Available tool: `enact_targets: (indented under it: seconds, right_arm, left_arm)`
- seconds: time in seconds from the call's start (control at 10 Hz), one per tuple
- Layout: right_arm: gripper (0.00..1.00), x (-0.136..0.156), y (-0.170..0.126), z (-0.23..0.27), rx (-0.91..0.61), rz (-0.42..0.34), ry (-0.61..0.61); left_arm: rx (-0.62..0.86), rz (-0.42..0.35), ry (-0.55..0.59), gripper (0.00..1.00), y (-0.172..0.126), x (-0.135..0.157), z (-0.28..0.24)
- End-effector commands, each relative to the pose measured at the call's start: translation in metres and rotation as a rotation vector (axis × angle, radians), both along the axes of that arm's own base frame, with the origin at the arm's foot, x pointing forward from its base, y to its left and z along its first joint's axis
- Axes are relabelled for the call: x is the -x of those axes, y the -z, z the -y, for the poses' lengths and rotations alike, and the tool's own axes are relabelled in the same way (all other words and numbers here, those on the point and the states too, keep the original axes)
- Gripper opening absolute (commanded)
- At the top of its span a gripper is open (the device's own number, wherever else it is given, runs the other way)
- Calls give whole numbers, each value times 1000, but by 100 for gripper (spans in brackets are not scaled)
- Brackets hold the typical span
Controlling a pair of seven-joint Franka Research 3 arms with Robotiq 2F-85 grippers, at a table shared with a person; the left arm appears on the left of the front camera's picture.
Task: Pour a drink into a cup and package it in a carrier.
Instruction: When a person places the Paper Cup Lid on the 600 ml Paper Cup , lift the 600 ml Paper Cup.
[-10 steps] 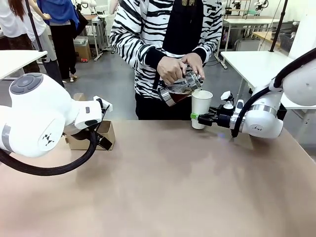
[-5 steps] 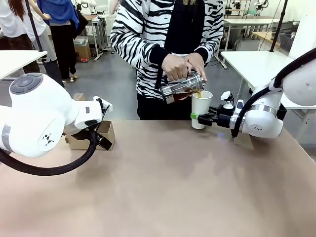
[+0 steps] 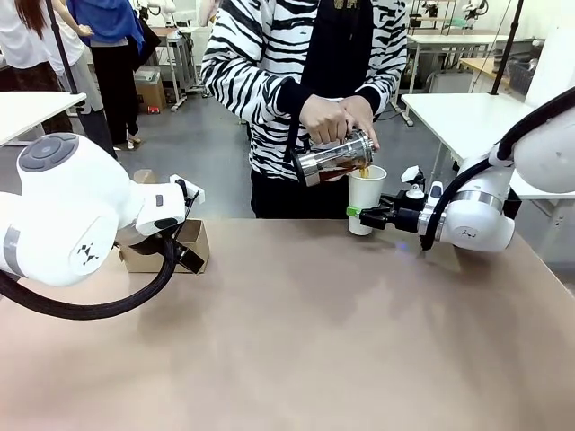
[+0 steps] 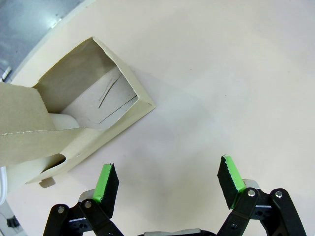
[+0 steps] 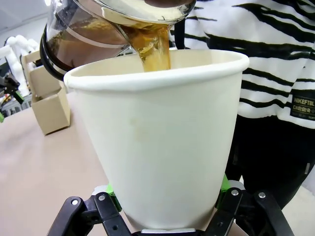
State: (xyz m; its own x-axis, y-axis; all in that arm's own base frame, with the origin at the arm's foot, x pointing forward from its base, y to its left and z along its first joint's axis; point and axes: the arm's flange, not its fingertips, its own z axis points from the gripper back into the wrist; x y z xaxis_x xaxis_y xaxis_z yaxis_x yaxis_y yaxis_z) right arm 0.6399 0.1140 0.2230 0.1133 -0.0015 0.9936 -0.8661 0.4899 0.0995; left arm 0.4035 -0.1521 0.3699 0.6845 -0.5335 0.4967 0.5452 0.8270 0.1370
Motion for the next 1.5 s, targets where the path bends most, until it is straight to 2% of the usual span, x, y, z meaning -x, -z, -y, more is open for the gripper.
enact_targets:
  seconds: [0.0, 1.4]
  right_arm:
    - [81, 0, -3, -1, 1, 3, 1]
    - [81, 0, -3, -1, 1, 3, 1]
  left_arm:
    - [3, 0, 0, 100, 0, 0, 0]
    - [3, 0, 0, 100, 0, 0, 0]
